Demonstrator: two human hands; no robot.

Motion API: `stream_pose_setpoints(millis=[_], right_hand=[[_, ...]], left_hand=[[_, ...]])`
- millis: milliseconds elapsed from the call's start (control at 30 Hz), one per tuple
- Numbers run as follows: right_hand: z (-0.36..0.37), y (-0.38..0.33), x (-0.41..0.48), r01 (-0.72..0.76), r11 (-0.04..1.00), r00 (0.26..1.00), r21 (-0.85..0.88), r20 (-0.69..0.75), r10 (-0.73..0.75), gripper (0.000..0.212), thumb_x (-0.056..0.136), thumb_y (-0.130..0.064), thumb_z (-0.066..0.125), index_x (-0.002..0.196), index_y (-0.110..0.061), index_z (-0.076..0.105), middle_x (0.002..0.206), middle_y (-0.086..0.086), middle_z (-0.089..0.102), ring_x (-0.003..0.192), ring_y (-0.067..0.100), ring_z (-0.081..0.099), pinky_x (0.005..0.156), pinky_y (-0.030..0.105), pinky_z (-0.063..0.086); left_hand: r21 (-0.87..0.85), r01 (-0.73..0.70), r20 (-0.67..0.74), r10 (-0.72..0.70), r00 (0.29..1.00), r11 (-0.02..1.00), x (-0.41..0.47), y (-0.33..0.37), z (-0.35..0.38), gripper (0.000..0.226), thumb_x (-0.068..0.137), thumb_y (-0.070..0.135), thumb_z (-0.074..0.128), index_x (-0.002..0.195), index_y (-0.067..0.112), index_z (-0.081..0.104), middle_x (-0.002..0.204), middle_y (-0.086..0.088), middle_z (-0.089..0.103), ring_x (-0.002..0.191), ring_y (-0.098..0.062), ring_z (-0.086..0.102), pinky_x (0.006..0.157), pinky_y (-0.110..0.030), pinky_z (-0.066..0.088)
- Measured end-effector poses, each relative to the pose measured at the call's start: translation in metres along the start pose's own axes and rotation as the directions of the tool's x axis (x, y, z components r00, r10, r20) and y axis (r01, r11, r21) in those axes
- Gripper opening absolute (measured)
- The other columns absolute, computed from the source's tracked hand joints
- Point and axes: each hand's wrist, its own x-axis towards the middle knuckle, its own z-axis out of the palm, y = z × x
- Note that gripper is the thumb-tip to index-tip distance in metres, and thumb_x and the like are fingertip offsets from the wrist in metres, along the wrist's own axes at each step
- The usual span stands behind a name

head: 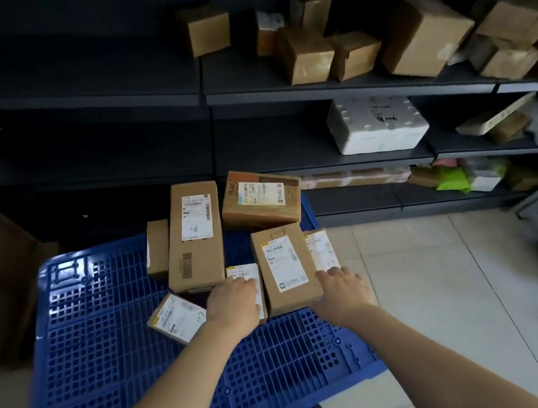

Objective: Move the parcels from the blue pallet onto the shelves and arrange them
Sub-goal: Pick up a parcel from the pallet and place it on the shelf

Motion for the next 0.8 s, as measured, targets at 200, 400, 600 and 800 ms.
stream_pose_setpoints(millis=[200, 400, 600, 800], right_hand=[[0.032, 0.027, 0.051, 0.048, 0.996, 0.995, 0.074, 0.079, -0.054, 0.047, 0.091, -0.041, 0.053, 0.131, -0.019, 0.043, 0.126, 0.005, 0.052, 0.120, 0.025, 0.044, 0.104, 0.039, 0.036], [0.069, 0.039, 0.092, 0.018, 0.973, 0.994, 0.231, 0.099, -0.042, 0.040, 0.089, -0.031, 0.055, 0.123, -0.014, 0.044, 0.117, 0.006, 0.055, 0.112, 0.027, 0.051, 0.088, 0.039, 0.048], [0.100, 0.038, 0.117, -0.052, 0.877, 0.997, 0.478, 0.073, 0.019, 0.030, 0.091, -0.035, 0.053, 0.112, -0.014, 0.045, 0.104, 0.003, 0.057, 0.090, 0.024, 0.059, 0.073, 0.040, 0.054], [0.109, 0.043, 0.118, -0.058, 0.797, 0.998, 0.602, 0.013, 0.062, 0.026, 0.094, -0.030, 0.054, 0.115, -0.015, 0.050, 0.110, 0.001, 0.060, 0.092, 0.021, 0.059, 0.075, 0.037, 0.053]], left_hand=[[-0.148, 0.143, 0.073, -0.133, 0.988, 0.979, 0.047, 0.023, 0.041, 0.037, 0.095, 0.035, 0.051, 0.125, 0.013, 0.051, 0.122, -0.005, 0.056, 0.114, -0.023, 0.050, 0.089, -0.039, 0.048], [-0.294, 0.274, 0.104, -0.254, 0.962, 0.916, 0.089, 0.038, 0.084, 0.054, 0.095, 0.036, 0.053, 0.140, 0.009, 0.039, 0.137, -0.009, 0.046, 0.127, -0.025, 0.044, 0.102, -0.037, 0.043], [-0.487, 0.367, -0.019, -0.430, 0.903, 0.793, 0.112, 0.048, 0.097, 0.056, 0.096, 0.030, 0.053, 0.143, 0.005, 0.035, 0.131, -0.011, 0.047, 0.118, -0.025, 0.051, 0.093, -0.032, 0.045], [-0.642, 0.429, 0.077, -0.503, 0.861, 0.635, 0.114, 0.049, 0.103, 0.029, 0.093, 0.025, 0.059, 0.118, 0.011, 0.054, 0.119, -0.009, 0.048, 0.096, -0.020, 0.053, 0.083, -0.029, 0.045]])
